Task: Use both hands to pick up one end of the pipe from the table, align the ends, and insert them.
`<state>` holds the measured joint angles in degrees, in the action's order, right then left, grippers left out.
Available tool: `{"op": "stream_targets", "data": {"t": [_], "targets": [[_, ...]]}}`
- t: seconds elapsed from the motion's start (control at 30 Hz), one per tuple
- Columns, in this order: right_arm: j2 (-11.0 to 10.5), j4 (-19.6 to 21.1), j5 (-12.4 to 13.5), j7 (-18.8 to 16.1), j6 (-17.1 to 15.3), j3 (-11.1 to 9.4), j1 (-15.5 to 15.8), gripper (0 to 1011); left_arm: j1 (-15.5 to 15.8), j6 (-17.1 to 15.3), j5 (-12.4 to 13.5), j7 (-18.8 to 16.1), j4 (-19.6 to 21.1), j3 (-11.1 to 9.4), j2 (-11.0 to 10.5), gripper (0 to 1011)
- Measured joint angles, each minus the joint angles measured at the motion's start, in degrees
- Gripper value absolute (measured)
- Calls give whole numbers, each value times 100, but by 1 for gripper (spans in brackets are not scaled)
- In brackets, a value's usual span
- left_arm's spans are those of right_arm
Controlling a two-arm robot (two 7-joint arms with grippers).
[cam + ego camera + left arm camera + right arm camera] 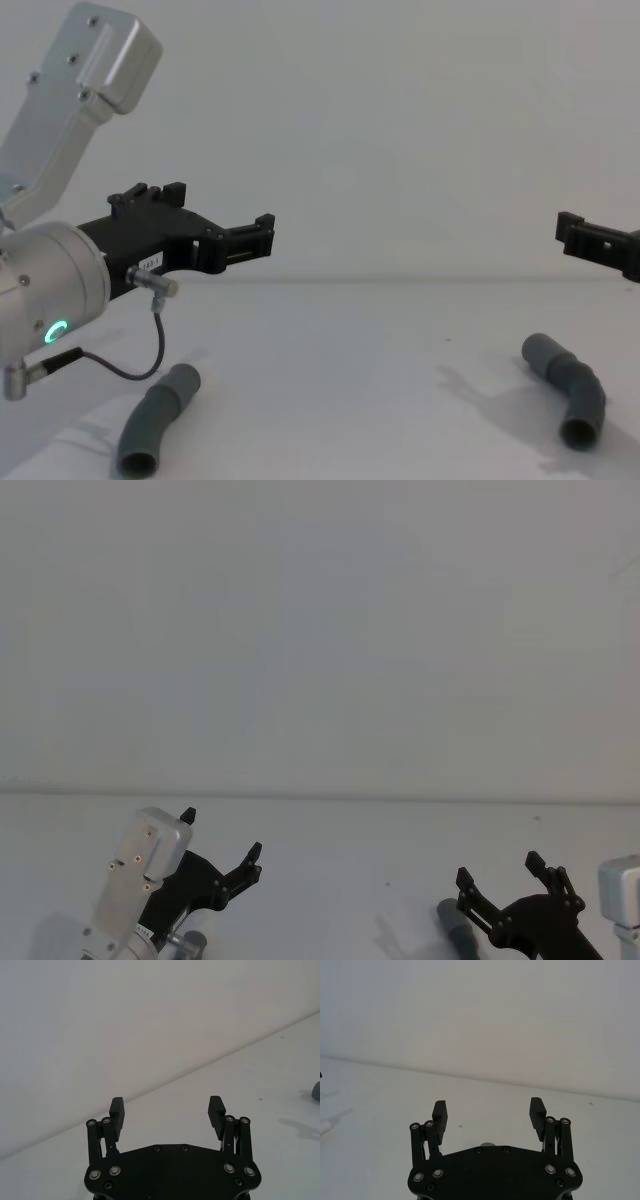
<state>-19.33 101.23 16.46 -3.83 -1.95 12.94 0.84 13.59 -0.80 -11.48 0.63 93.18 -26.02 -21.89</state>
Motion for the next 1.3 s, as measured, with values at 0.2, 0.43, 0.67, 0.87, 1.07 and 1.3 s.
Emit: {"op": "stream_targets", "data": {"t": [0.2,0.43,0.67,0.87,1.07,1.3], "targets": [[0,0,0,0,0,0,0,1001,0,0,0,0,0,0,0,1001],[0,0,0,0,0,0,0,1001,0,0,0,0,0,0,0,1001],[0,0,0,0,0,0,0,1001,0,0,0,0,0,0,0,1001],[0,0,0,0,0,0,0,1001,0,0,0,0,0,0,0,1001],[0,0,0,0,0,0,0,1001,0,0,0,0,0,0,0,1001],[0,0,0,0,0,0,-1,1001,0,0,0,0,0,0,0,1001]]}}
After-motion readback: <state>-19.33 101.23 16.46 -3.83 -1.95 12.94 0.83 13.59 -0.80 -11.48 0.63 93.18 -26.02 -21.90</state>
